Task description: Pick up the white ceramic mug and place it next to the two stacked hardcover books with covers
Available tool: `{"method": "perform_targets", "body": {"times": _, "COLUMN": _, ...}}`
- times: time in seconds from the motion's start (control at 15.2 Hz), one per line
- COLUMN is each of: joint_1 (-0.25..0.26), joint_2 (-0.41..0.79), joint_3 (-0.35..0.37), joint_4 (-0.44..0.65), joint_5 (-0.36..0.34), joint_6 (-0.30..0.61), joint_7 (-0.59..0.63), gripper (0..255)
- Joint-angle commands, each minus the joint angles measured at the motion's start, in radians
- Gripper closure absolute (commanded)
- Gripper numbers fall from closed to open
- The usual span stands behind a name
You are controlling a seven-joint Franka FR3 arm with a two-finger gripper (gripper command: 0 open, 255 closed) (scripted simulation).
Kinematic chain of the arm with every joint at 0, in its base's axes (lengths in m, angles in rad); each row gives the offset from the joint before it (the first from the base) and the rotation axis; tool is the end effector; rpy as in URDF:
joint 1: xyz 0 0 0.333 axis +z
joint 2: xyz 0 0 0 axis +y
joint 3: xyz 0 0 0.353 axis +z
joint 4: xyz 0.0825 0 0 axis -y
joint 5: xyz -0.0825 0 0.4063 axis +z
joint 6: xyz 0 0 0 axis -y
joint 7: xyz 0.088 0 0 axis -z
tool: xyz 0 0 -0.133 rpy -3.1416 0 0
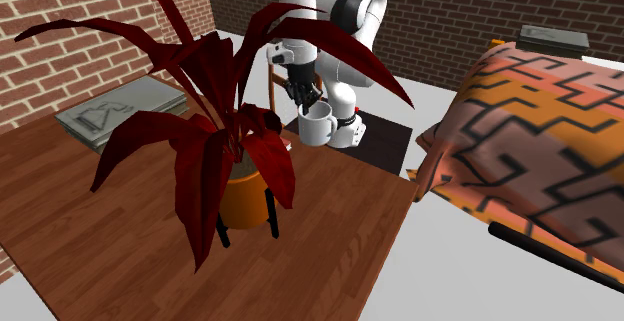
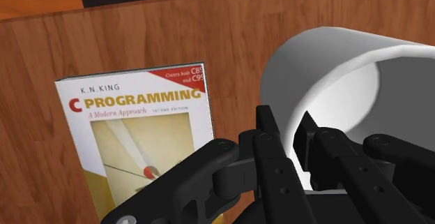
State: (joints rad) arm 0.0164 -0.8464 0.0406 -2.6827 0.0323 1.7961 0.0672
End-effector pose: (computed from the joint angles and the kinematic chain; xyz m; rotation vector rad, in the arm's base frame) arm 0.2861 0.0200 0.4650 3.1392 -0.0508 -0.0635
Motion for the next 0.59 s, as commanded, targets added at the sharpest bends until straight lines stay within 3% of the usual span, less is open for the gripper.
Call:
{"method": "perform_targets", "body": {"times": 0.0, "joint_1": -0.001, "joint_2": -0.005, "joint_3": -0.001, "joint_4": 0.025, "joint_5": -0.001, "joint_6": -0.03, "joint_7": 0.0, "gripper": 255}}
{"method": "perform_targets", "body": {"times": 0.53, "joint_1": -0.002, "joint_2": -0.001, "joint_3": -0.004, "joint_4": 0.134, "joint_5": -0.004, "joint_6": -0.135, "joint_7": 0.0, "gripper": 255}}
